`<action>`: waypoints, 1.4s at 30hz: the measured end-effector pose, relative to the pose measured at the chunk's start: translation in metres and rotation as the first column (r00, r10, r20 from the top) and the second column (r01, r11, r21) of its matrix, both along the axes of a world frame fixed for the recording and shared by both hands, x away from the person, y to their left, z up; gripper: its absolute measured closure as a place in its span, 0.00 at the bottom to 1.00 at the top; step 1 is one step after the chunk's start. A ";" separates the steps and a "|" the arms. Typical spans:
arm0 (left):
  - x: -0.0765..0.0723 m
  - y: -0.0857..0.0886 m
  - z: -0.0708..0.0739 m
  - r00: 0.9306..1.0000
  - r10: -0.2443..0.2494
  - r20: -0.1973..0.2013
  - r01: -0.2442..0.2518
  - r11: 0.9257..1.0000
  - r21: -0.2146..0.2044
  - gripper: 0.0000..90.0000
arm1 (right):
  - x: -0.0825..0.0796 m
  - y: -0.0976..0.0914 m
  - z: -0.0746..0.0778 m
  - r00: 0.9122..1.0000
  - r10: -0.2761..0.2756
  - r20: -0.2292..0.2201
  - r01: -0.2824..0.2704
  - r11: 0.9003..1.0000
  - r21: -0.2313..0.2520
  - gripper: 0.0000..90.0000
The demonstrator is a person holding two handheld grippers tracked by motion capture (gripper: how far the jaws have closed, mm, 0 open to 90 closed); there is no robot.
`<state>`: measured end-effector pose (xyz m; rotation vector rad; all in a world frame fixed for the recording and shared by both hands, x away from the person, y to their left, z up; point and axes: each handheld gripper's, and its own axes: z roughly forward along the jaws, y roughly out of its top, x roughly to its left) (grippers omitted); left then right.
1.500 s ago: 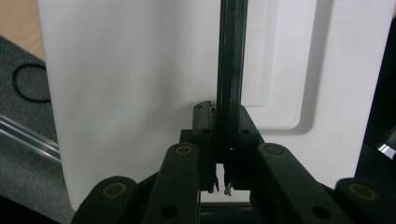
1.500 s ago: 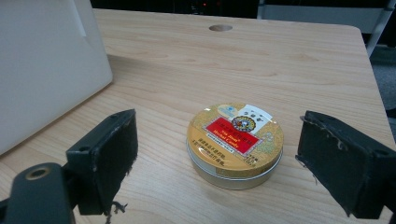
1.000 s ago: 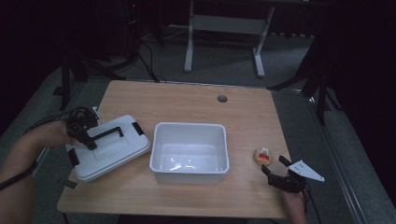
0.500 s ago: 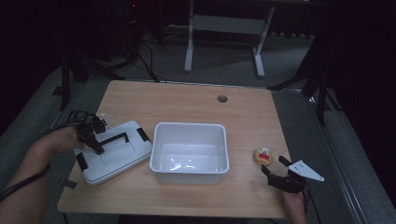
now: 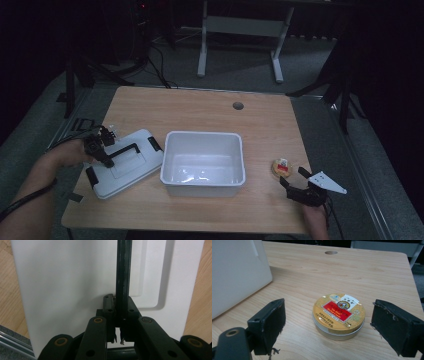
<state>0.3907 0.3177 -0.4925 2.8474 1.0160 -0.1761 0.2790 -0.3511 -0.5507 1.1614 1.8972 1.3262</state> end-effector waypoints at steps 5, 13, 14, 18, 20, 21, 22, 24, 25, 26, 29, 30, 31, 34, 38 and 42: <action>0.000 -0.001 0.001 1.000 0.010 -0.018 -0.010 1.000 -0.015 0.73 | 0.002 -0.001 0.001 1.000 0.016 -0.017 -0.016 1.000 -0.002 0.13; 0.000 0.000 0.002 0.999 0.044 0.022 -0.044 0.999 -0.002 0.39 | 0.009 -0.007 0.003 0.991 0.069 -0.116 -0.074 0.997 -0.034 0.13; 0.000 0.001 0.002 0.999 0.049 0.018 -0.049 0.999 -0.010 0.39 | 0.010 -0.010 0.003 0.987 0.078 -0.139 -0.084 0.996 -0.034 0.13; 0.000 0.004 0.005 0.999 0.041 0.013 -0.040 0.999 -0.028 0.36 | 0.012 -0.022 0.006 0.971 0.122 -0.207 -0.135 0.989 -0.053 0.12; 0.000 0.005 0.005 0.999 0.051 0.006 -0.051 0.998 -0.030 0.34 | 0.014 -0.025 0.007 0.962 0.136 -0.235 -0.156 0.985 -0.068 0.12; 0.000 0.005 0.005 0.999 0.044 0.009 -0.044 0.999 -0.020 0.34 | 0.015 -0.027 0.008 0.956 0.148 -0.254 -0.171 0.983 -0.070 0.12; 0.000 0.005 0.005 0.999 0.047 0.008 -0.047 0.999 -0.015 0.34 | 0.016 -0.029 0.009 0.953 0.145 -0.267 -0.173 0.981 -0.083 0.12; -0.001 0.006 0.004 0.999 0.043 0.004 -0.043 0.999 -0.005 0.34 | 0.019 -0.031 0.012 0.941 0.154 -0.300 -0.197 0.973 -0.117 0.12; -0.001 0.006 0.004 0.999 0.047 -0.006 -0.047 0.999 -0.004 0.34 | 0.020 -0.031 0.013 0.938 0.158 -0.310 -0.206 0.970 -0.128 0.12; -0.001 0.006 0.004 0.999 0.043 -0.009 -0.043 0.999 -0.004 0.34 | 0.021 -0.032 0.014 0.928 0.173 -0.330 -0.231 0.962 -0.144 0.12; -0.002 0.007 0.005 0.999 0.047 -0.013 -0.047 0.999 -0.002 0.34 | 0.023 -0.030 0.018 0.912 0.184 -0.367 -0.271 0.942 -0.199 0.12; -0.002 0.007 0.006 0.999 0.049 -0.007 -0.049 0.999 0.003 0.34 | 0.024 -0.030 0.020 0.903 0.194 -0.383 -0.290 0.934 -0.210 0.12; -0.001 0.008 0.007 0.999 0.049 -0.007 -0.049 0.999 0.006 0.34 | 0.024 -0.029 0.021 0.897 0.197 -0.396 -0.306 0.924 -0.232 0.12; -0.001 0.008 0.009 0.999 0.045 -0.006 -0.045 0.999 0.007 0.34 | 0.027 -0.025 0.026 0.865 0.214 -0.454 -0.365 0.889 -0.277 0.13; -0.001 0.008 0.010 0.999 0.046 -0.013 -0.046 0.999 0.006 0.34 | 0.035 -0.015 0.036 0.817 0.219 -0.533 -0.445 0.828 -0.342 0.13; -0.002 0.009 0.010 0.999 0.050 -0.018 -0.050 0.999 0.019 0.34 | 0.040 -0.006 0.043 0.781 0.217 -0.586 -0.505 0.771 -0.388 0.13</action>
